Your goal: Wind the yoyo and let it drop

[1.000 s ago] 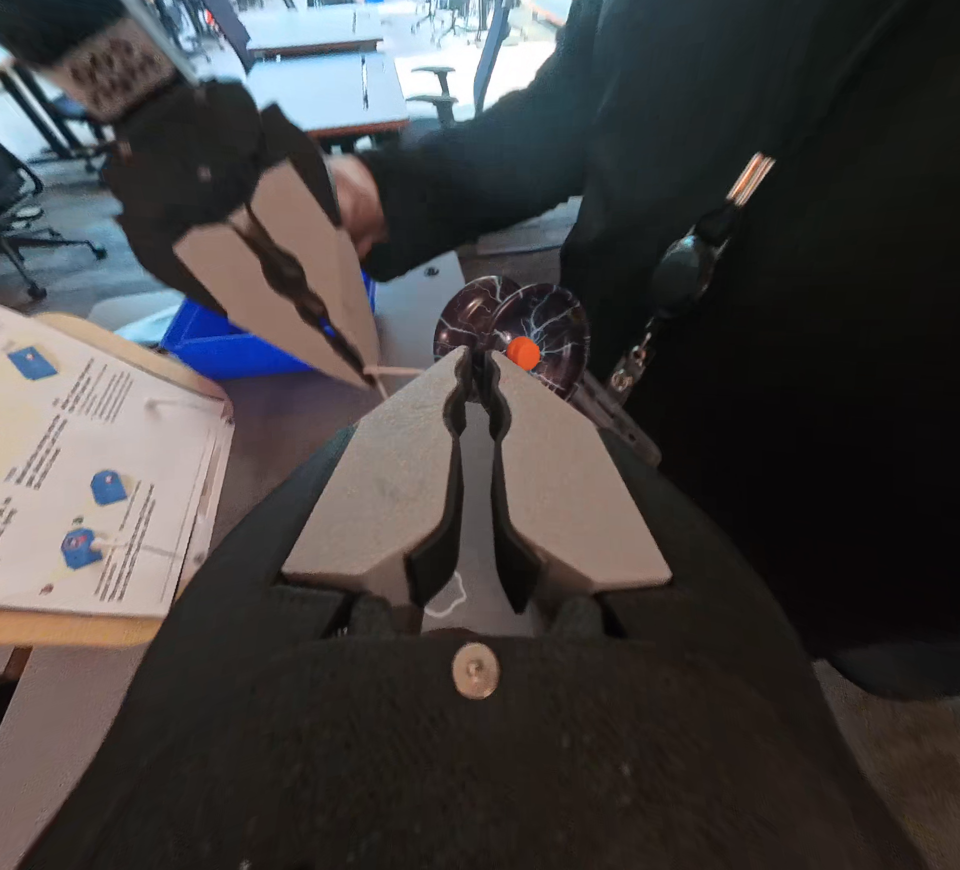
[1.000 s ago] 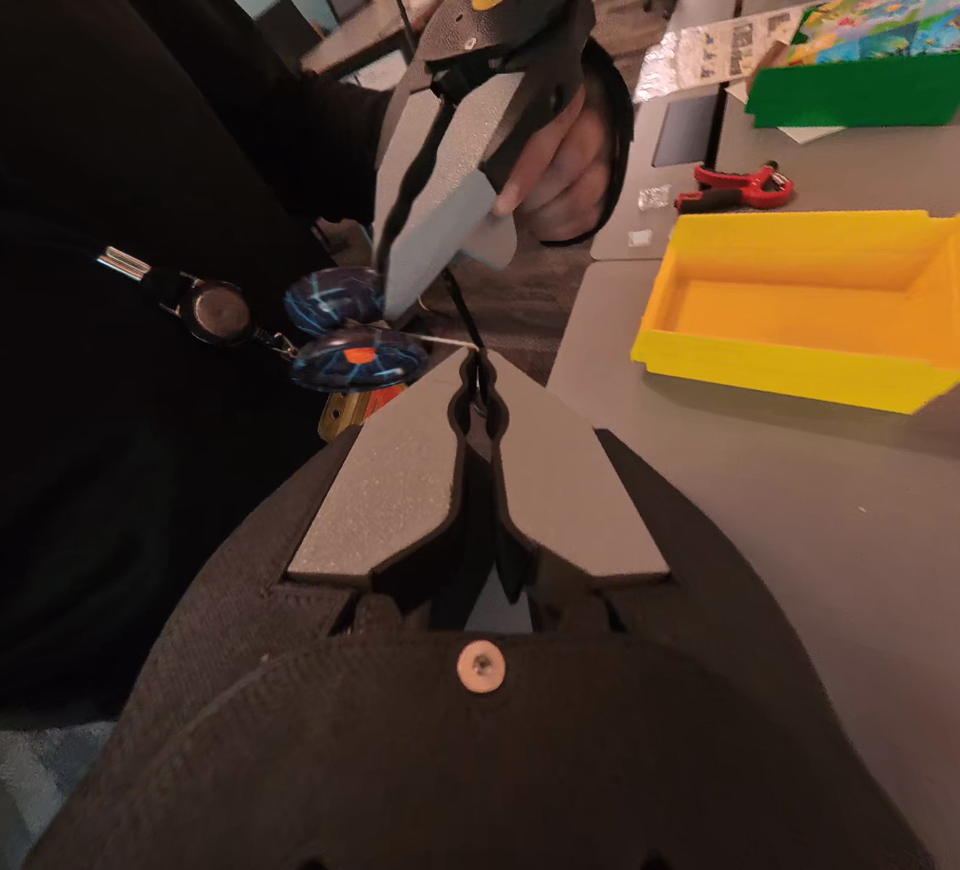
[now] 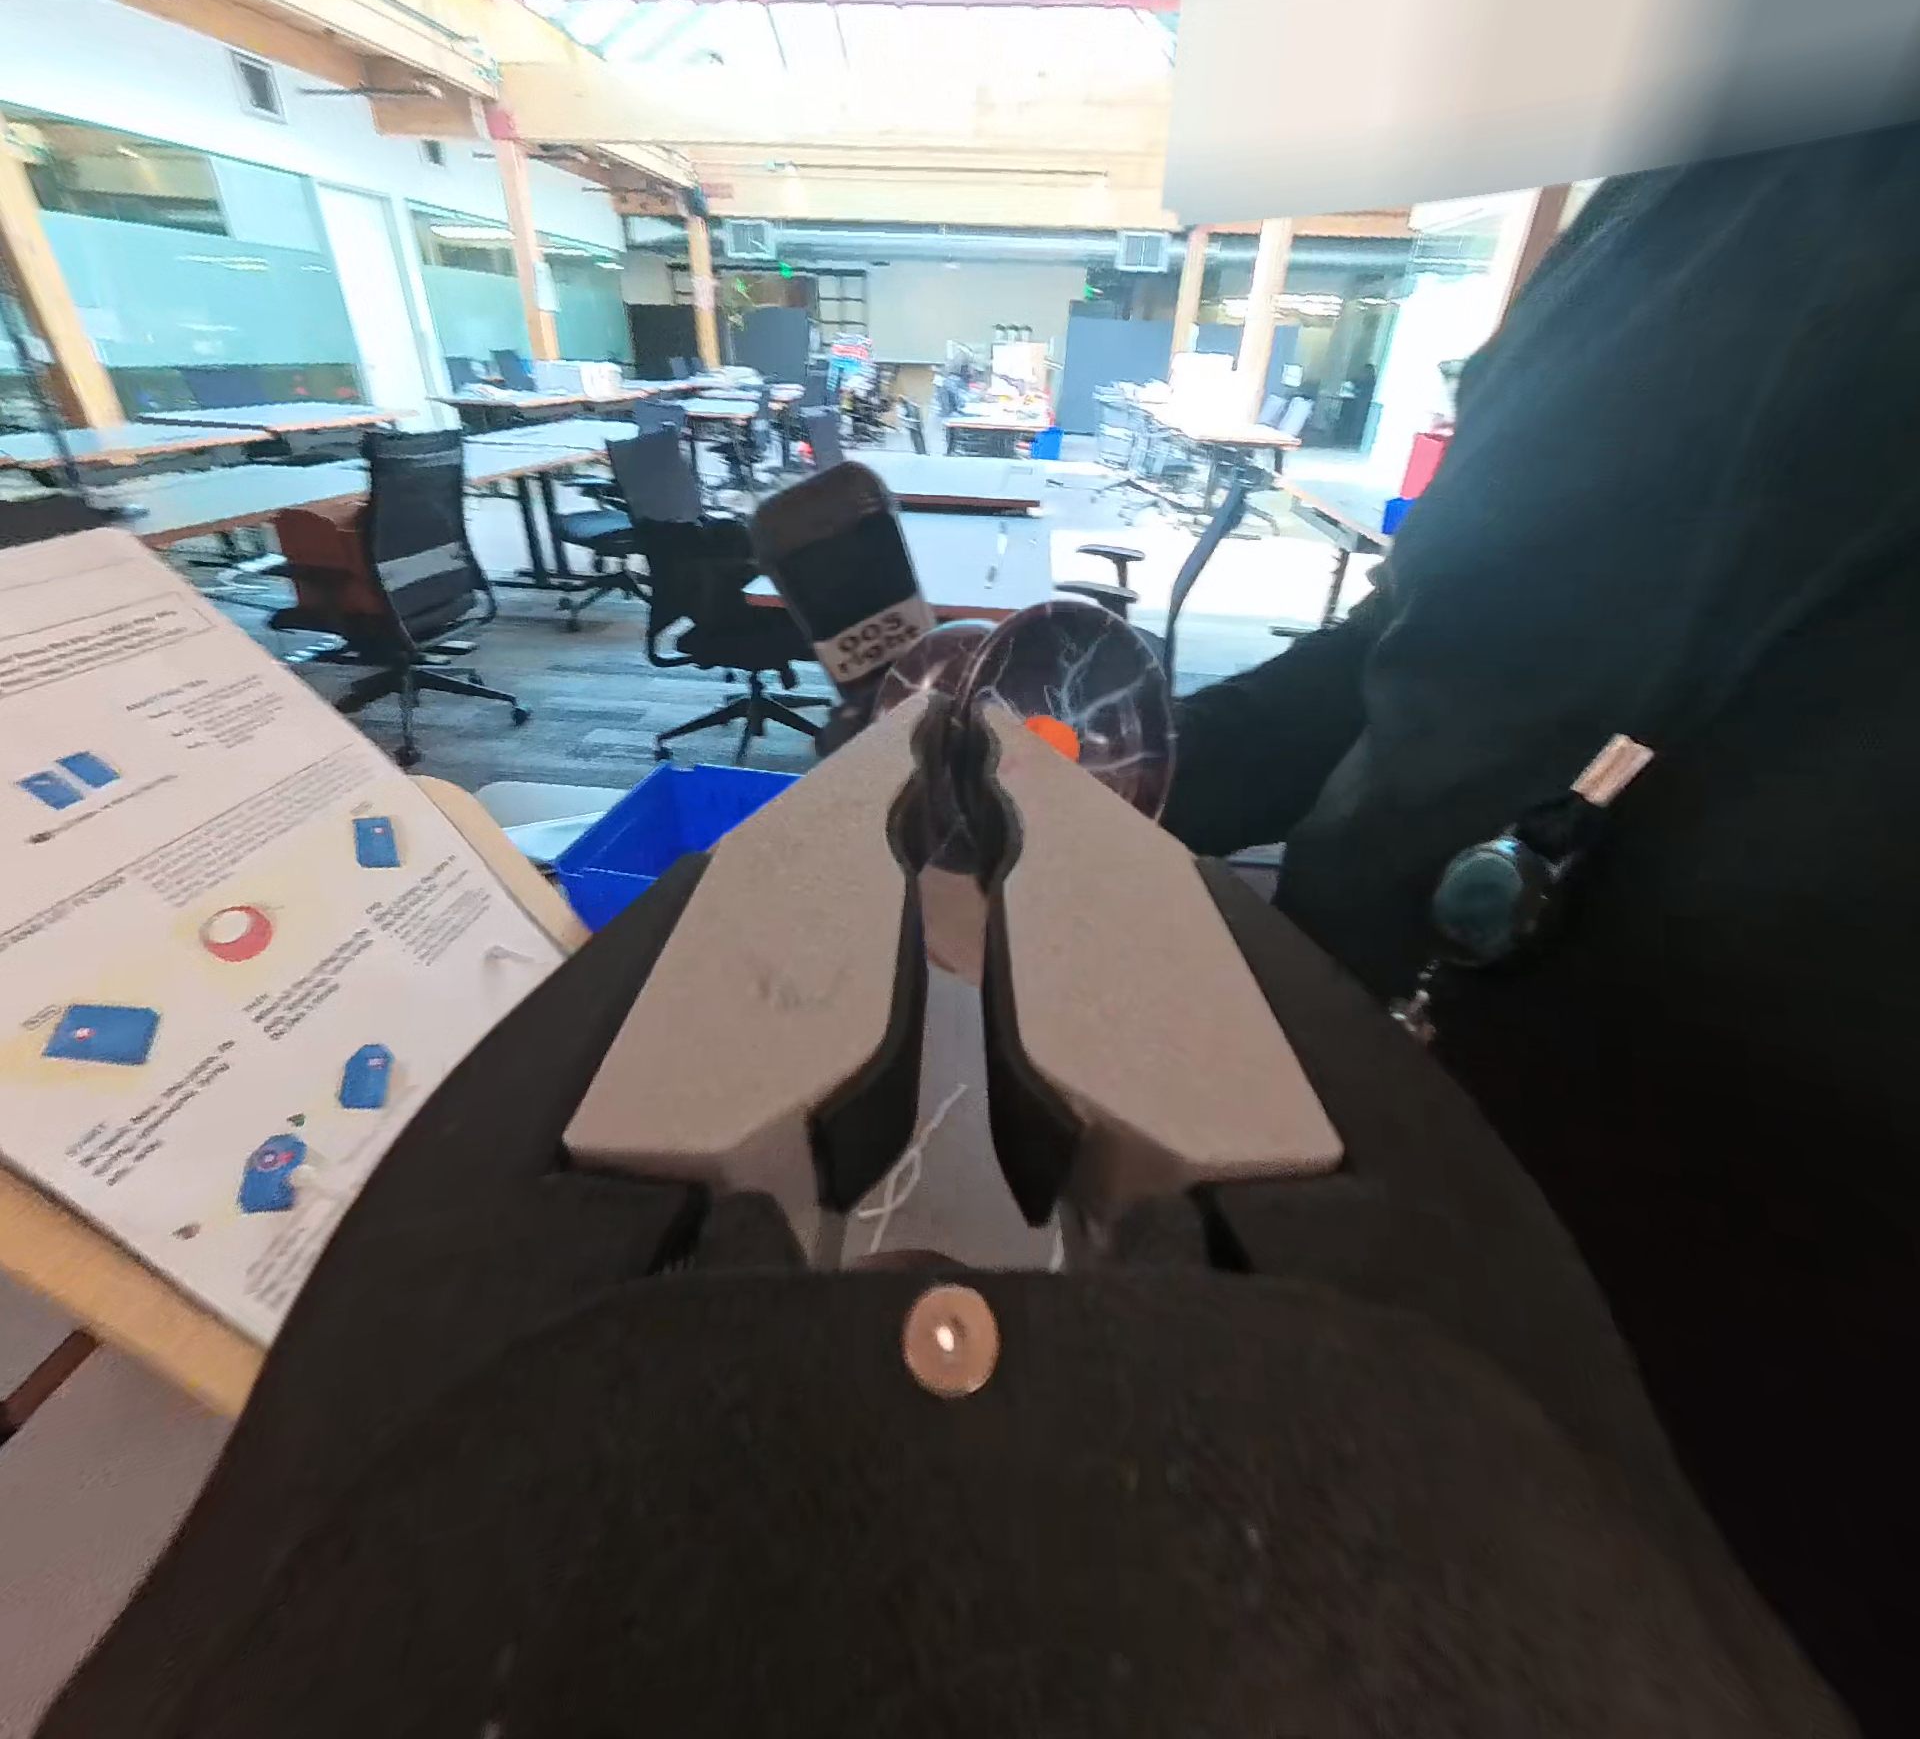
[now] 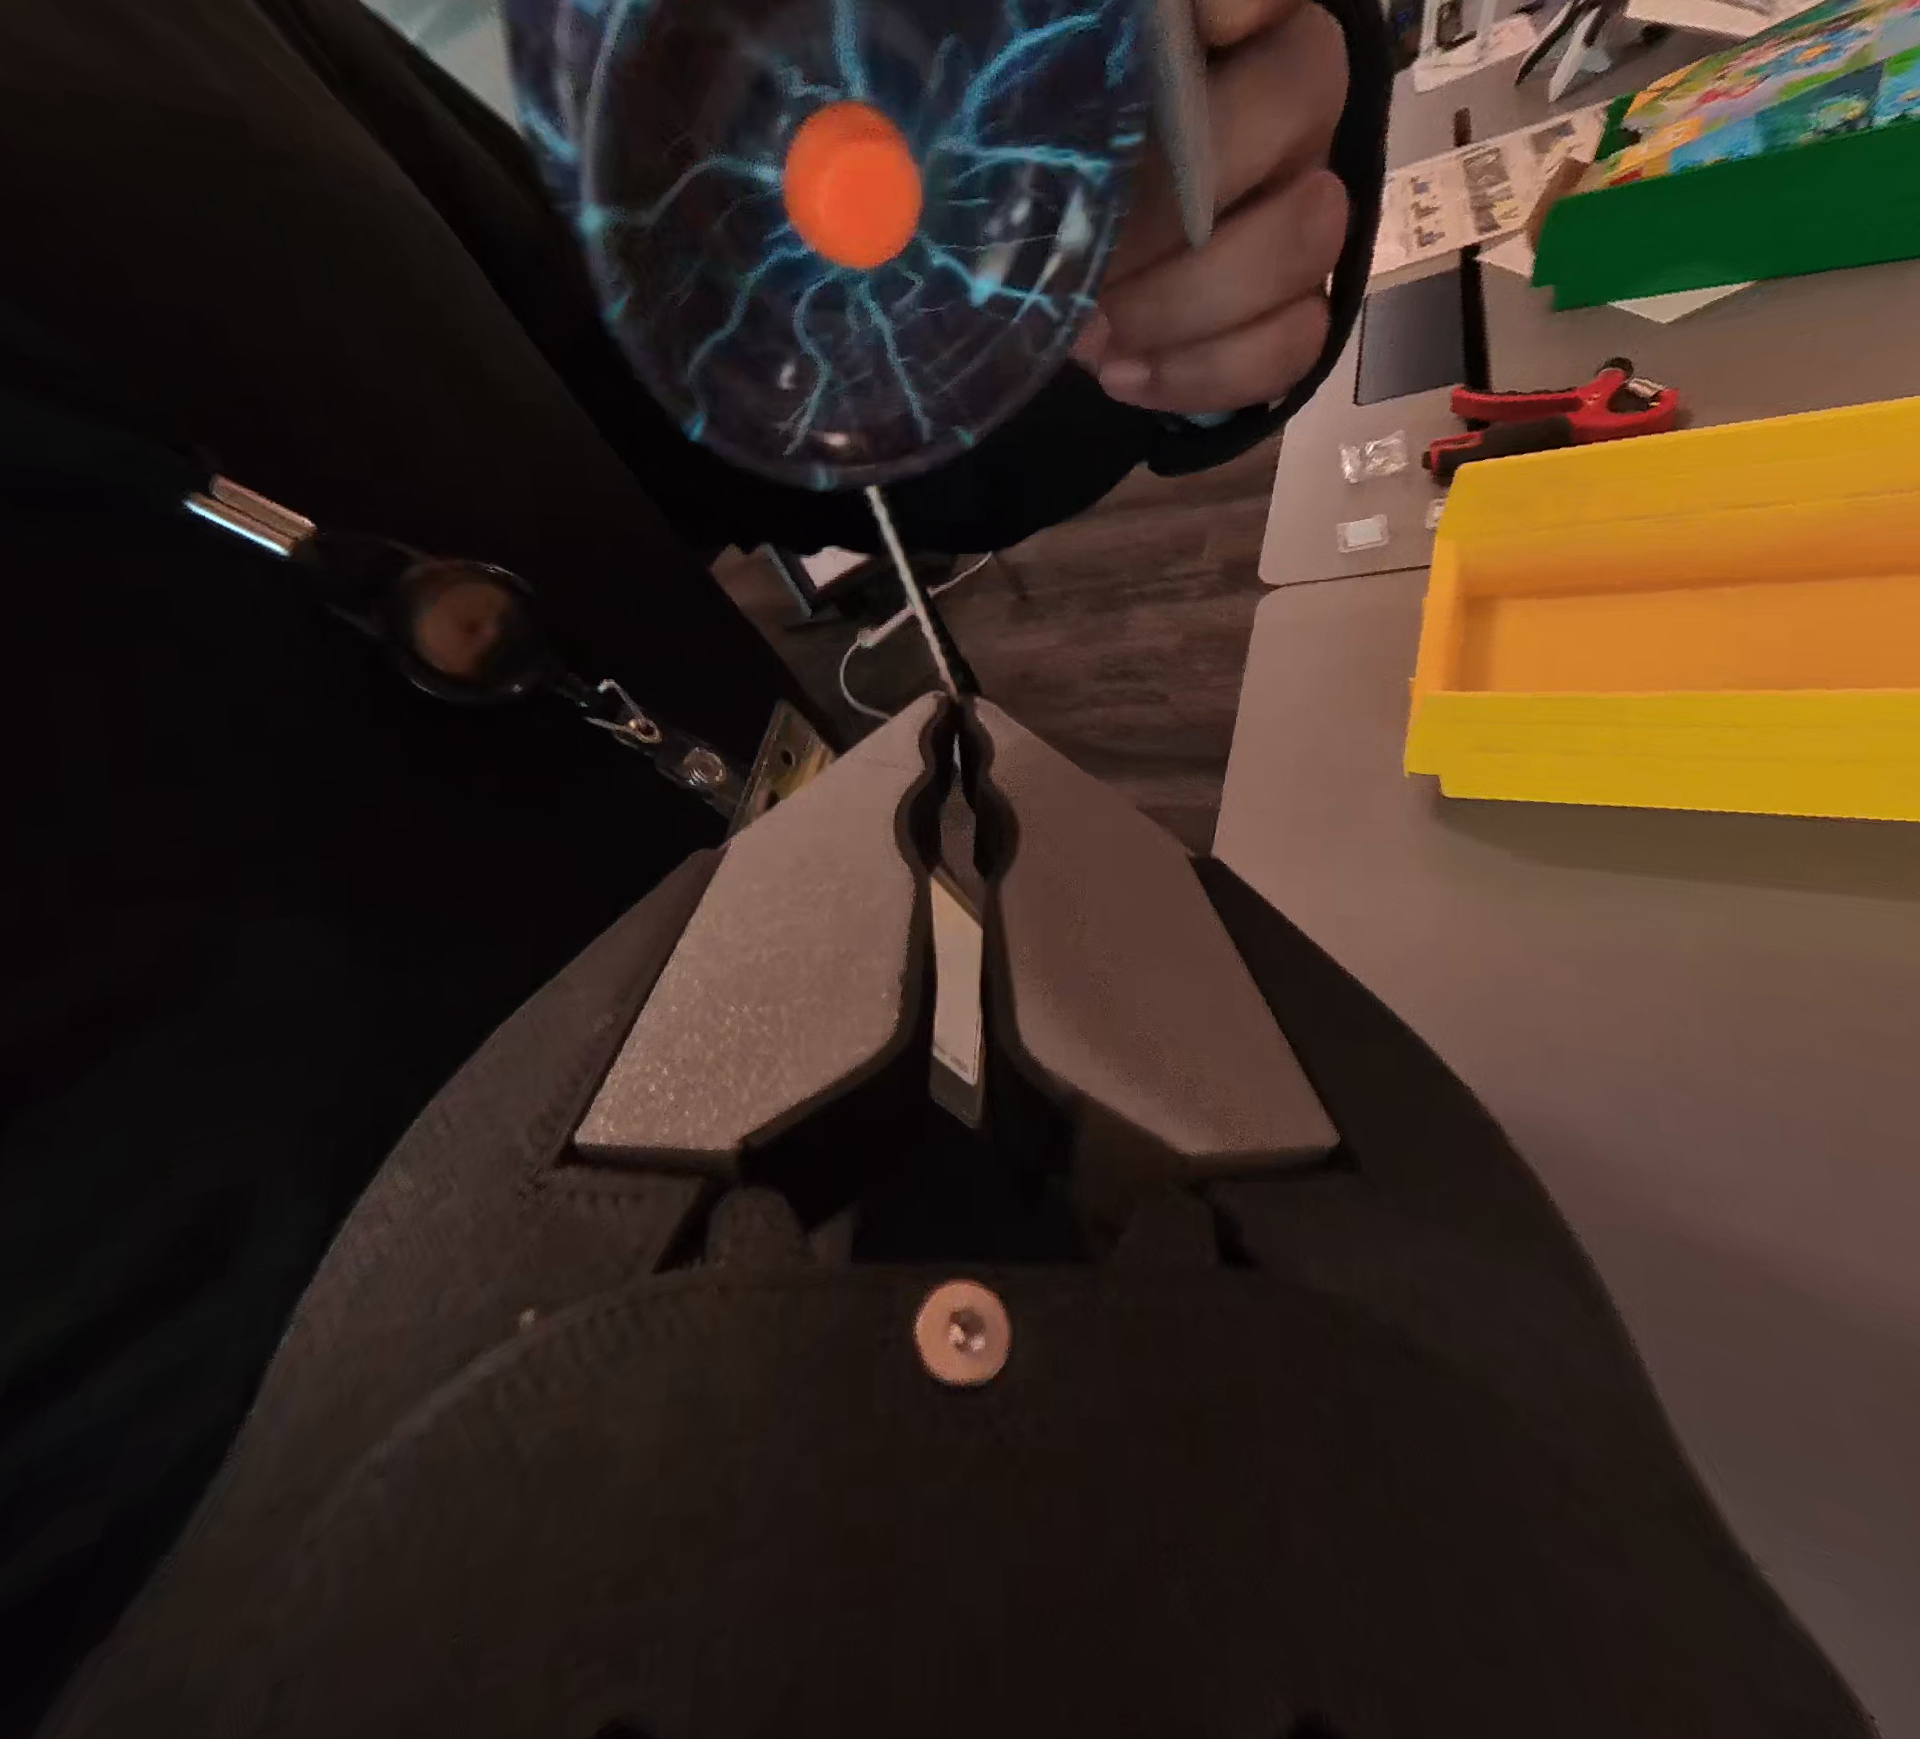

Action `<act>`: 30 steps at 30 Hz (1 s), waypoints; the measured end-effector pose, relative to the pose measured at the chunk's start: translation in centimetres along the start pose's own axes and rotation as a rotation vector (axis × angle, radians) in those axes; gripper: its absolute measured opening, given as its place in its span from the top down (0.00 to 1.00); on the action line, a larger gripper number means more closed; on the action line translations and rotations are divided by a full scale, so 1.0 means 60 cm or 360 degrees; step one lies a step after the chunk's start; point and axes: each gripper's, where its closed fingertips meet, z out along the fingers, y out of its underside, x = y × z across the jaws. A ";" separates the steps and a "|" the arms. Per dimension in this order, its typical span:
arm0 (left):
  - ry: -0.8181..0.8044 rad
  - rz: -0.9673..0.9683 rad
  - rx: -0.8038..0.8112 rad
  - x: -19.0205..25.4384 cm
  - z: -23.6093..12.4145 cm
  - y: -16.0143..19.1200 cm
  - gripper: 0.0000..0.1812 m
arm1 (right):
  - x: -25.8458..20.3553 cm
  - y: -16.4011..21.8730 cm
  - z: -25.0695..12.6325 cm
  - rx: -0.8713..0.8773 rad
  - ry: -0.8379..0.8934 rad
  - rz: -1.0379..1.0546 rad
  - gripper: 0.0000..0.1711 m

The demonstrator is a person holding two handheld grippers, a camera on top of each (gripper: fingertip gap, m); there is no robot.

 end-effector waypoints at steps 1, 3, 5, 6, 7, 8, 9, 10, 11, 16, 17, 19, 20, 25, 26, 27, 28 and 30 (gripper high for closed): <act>0.0045 -0.0014 -0.0013 0.009 0.004 0.003 1.00 | 0.000 0.007 0.005 -0.0032 -0.0028 -0.0009 1.00; 0.0203 -0.0044 -0.0061 0.038 0.014 0.014 1.00 | 0.017 0.023 0.014 -0.0109 -0.0004 0.0000 1.00; 0.0360 -0.0069 -0.0143 0.068 0.021 0.035 1.00 | 0.028 0.023 0.015 -0.0146 0.0001 -0.0004 1.00; 0.0432 -0.0090 -0.0190 0.081 0.022 0.048 0.99 | 0.033 0.015 0.012 -0.0139 0.0021 -0.0015 1.00; 0.0486 -0.0113 -0.0225 0.090 0.022 0.059 1.00 | 0.037 0.008 0.007 -0.0149 0.0033 -0.0031 1.00; 0.0538 -0.0126 -0.0263 0.100 0.021 0.070 1.00 | 0.038 0.000 0.001 -0.0171 0.0033 -0.0049 1.00; 0.0558 -0.0123 -0.0308 0.105 0.020 0.083 1.00 | 0.038 -0.008 -0.006 -0.0190 0.0036 -0.0067 1.00; 0.0556 -0.0118 -0.0359 0.107 0.018 0.095 1.00 | 0.036 -0.016 -0.014 -0.0216 0.0041 -0.0080 1.00; 0.0552 -0.0120 -0.0403 0.107 0.017 0.106 0.99 | 0.032 -0.022 -0.022 -0.0252 0.0038 -0.0094 1.00; 0.0267 -0.0016 -0.0547 0.070 -0.005 0.141 1.00 | -0.017 -0.040 -0.060 -0.0338 -0.0013 -0.0088 1.00; 0.0186 0.0005 -0.0526 0.058 -0.012 0.140 1.00 | -0.031 -0.036 -0.062 -0.0353 -0.0034 -0.0074 1.00; -0.0007 0.0042 -0.0411 0.030 -0.025 0.121 1.00 | -0.048 -0.016 -0.052 -0.0400 -0.0029 -0.0032 1.00; -0.0088 0.0053 -0.0334 0.019 -0.030 0.108 0.99 | -0.047 -0.004 -0.042 -0.0407 0.0008 0.0010 1.00; -0.0321 0.0053 -0.0109 -0.005 -0.008 0.071 1.00 | -0.044 -0.016 -0.001 0.0025 -0.0144 0.0329 1.00; -0.0366 0.0040 -0.0034 -0.012 -0.009 0.057 1.00 | -0.042 -0.019 0.001 0.0107 -0.0170 0.0358 1.00; -0.0399 0.0013 0.0055 -0.020 -0.013 0.040 1.00 | -0.046 -0.023 0.002 0.0180 -0.0218 0.0382 1.00; -0.0423 -0.0017 0.0142 -0.027 -0.019 0.023 1.00 | -0.051 -0.027 0.002 0.0246 -0.0273 0.0401 1.00; -0.0416 -0.0064 0.0245 -0.035 -0.028 0.000 1.00 | -0.053 -0.026 0.004 0.0305 -0.0301 0.0410 1.00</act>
